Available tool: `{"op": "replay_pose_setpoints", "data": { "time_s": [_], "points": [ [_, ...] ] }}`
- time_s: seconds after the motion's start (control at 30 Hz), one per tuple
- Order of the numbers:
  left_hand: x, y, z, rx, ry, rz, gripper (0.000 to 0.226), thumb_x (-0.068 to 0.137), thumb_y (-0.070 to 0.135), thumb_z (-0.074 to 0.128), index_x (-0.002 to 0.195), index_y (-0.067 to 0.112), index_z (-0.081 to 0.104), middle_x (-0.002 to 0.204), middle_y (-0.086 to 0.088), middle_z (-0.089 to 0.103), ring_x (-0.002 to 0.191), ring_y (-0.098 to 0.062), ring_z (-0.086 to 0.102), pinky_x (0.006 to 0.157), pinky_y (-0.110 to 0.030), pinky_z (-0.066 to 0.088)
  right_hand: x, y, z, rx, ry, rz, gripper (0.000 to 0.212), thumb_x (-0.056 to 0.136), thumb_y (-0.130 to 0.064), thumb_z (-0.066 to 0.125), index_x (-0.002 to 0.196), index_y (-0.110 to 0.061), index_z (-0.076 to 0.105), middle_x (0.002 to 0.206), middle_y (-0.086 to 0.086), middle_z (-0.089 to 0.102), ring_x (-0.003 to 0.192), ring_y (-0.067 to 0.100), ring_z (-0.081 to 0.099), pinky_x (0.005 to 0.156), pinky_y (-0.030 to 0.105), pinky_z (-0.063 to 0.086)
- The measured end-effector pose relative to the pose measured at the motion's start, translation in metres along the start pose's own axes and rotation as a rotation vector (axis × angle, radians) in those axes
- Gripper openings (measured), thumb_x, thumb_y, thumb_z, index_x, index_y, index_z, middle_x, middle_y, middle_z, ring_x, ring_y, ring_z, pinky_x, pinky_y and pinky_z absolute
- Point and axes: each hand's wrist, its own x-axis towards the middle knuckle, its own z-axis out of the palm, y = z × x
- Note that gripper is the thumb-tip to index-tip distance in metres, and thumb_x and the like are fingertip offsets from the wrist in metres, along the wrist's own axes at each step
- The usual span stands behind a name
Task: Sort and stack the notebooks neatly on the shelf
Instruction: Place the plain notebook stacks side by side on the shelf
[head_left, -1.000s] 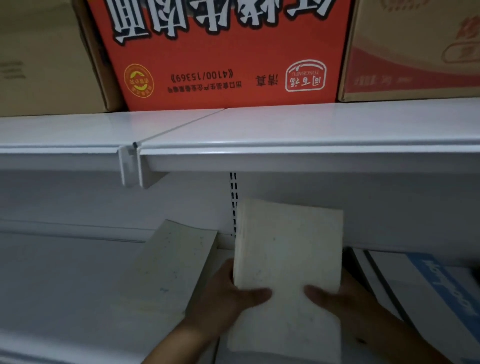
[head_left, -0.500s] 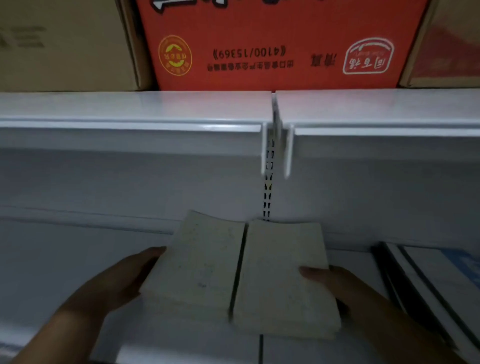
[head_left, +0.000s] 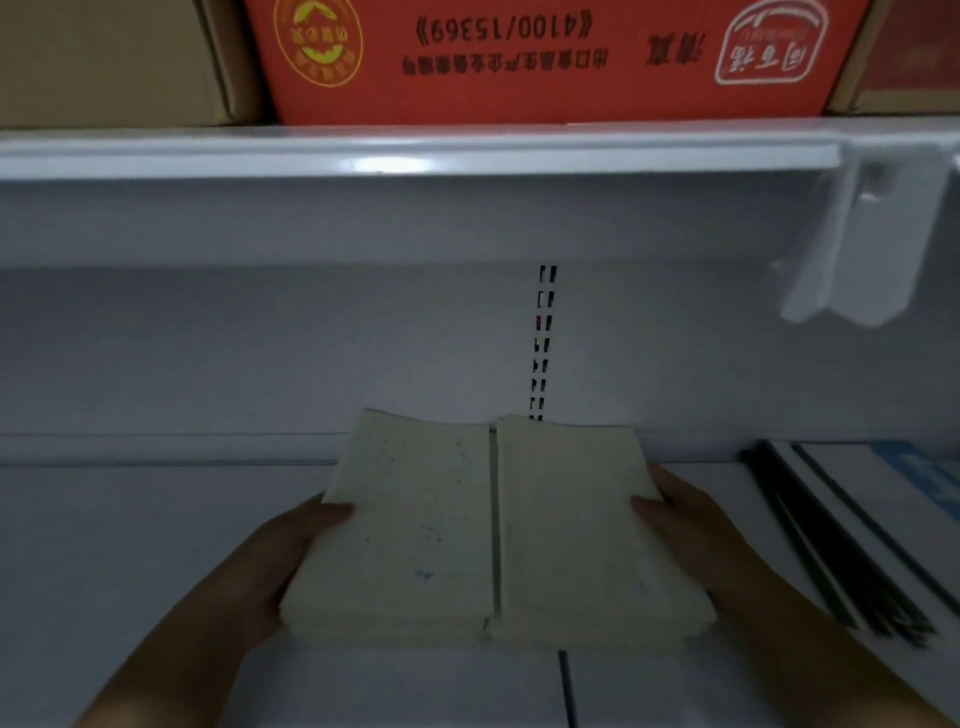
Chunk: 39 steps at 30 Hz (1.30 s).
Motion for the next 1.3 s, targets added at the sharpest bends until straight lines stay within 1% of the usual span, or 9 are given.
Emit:
{"op": "replay_pose_setpoints", "data": {
  "time_s": [0.23, 0.43, 0.6, 0.67, 0.77, 0.9, 1.03, 1.13, 1.3],
  "points": [
    [0.008, -0.001, -0.002, -0.033, -0.025, -0.027, 0.021, 0.091, 0.019, 0.044, 0.098, 0.021, 0.063, 0.078, -0.006, 0.078, 0.077, -0.032, 0.070, 0.069, -0.041, 0.051, 0.009, 0.001, 0.016, 0.100, 0.080, 0.004, 0.046, 0.092, -0.002, 0.048, 0.134, -0.019, 0.047, 0.116, -0.001, 0.056, 0.079, 0.002, 0.055, 0.049, 0.004, 0.047],
    [0.005, 0.000, -0.004, -0.030, -0.026, -0.052, 0.030, 0.091, 0.023, 0.048, 0.117, 0.016, 0.061, 0.097, -0.012, 0.075, 0.092, -0.033, 0.067, 0.076, -0.041, 0.052, 0.006, 0.000, 0.018, 0.152, 0.050, 0.001, 0.044, 0.089, -0.002, 0.052, 0.126, -0.026, 0.052, 0.114, 0.005, 0.063, 0.084, 0.010, 0.062, 0.053, 0.013, 0.054],
    [0.000, 0.013, 0.015, 0.457, 0.402, 0.419, 0.048, 0.081, 0.023, 0.066, 0.127, 0.017, 0.053, 0.123, -0.009, 0.060, 0.096, -0.014, 0.060, 0.088, -0.025, 0.046, -0.001, -0.001, 0.012, -0.128, 0.170, 0.001, 0.034, 0.086, -0.016, 0.062, 0.119, -0.021, 0.060, 0.109, 0.002, 0.063, 0.091, 0.018, 0.062, 0.083, 0.033, 0.050],
    [-0.013, 0.011, 0.050, 0.728, 0.269, 0.630, 0.033, 0.078, 0.034, 0.062, 0.108, 0.021, 0.064, 0.091, 0.011, 0.061, 0.074, 0.000, 0.057, 0.068, -0.003, 0.039, -0.004, -0.001, 0.010, -0.246, 0.241, 0.015, 0.026, 0.084, -0.023, 0.065, 0.110, -0.021, 0.062, 0.105, 0.003, 0.061, 0.094, 0.020, 0.059, 0.087, 0.035, 0.047],
    [-0.024, -0.005, 0.103, 1.154, 0.014, 0.652, 0.018, 0.082, 0.047, 0.053, 0.082, 0.030, 0.057, 0.072, 0.014, 0.040, 0.079, -0.003, 0.051, 0.068, -0.012, 0.035, -0.008, -0.002, 0.003, -0.375, 0.314, 0.031, 0.017, 0.082, -0.027, 0.067, 0.092, -0.013, 0.063, 0.094, 0.005, 0.064, 0.086, 0.022, 0.060, 0.079, 0.033, 0.047],
    [-0.020, -0.009, 0.119, 1.187, 0.069, 0.615, 0.030, 0.084, 0.049, 0.050, 0.102, 0.028, 0.061, 0.099, 0.007, 0.055, 0.108, -0.011, 0.051, 0.093, -0.022, 0.037, -0.016, -0.007, -0.016, -0.351, 0.295, 0.037, 0.021, 0.080, -0.025, 0.069, 0.075, -0.007, 0.062, 0.076, 0.012, 0.065, 0.068, 0.024, 0.060, 0.066, 0.033, 0.046],
    [-0.034, -0.004, 0.104, 1.070, 0.093, 0.653, 0.045, 0.079, 0.054, 0.055, 0.121, 0.039, 0.049, 0.112, 0.024, 0.046, 0.115, 0.003, 0.043, 0.093, -0.004, 0.025, -0.025, -0.020, -0.010, -0.117, 0.191, 0.020, 0.026, 0.085, -0.014, 0.064, 0.064, -0.005, 0.053, 0.045, 0.005, 0.050, 0.033, 0.012, 0.042, 0.039, 0.017, 0.030],
    [-0.043, 0.003, 0.084, 1.145, -0.038, 0.734, 0.067, 0.061, 0.069, 0.049, 0.125, 0.052, 0.038, 0.118, 0.036, 0.027, 0.121, 0.017, 0.025, 0.099, 0.008, 0.007, -0.021, -0.033, 0.019, -0.196, 0.116, -0.067, 0.031, 0.084, -0.019, 0.065, 0.059, -0.008, 0.052, 0.038, -0.001, 0.049, 0.032, 0.009, 0.042, 0.044, 0.020, 0.031],
    [-0.039, 0.002, 0.061, 1.481, -0.274, 0.542, 0.090, 0.074, 0.052, 0.066, 0.141, 0.049, 0.005, 0.145, 0.030, -0.009, 0.137, 0.004, -0.016, 0.115, -0.030, -0.013, -0.009, -0.052, 0.078, -0.487, 0.002, -0.360, 0.026, 0.086, -0.041, 0.058, 0.078, -0.017, 0.067, 0.067, -0.005, 0.069, 0.055, -0.001, 0.059, 0.060, 0.017, 0.046]
  ]
}}
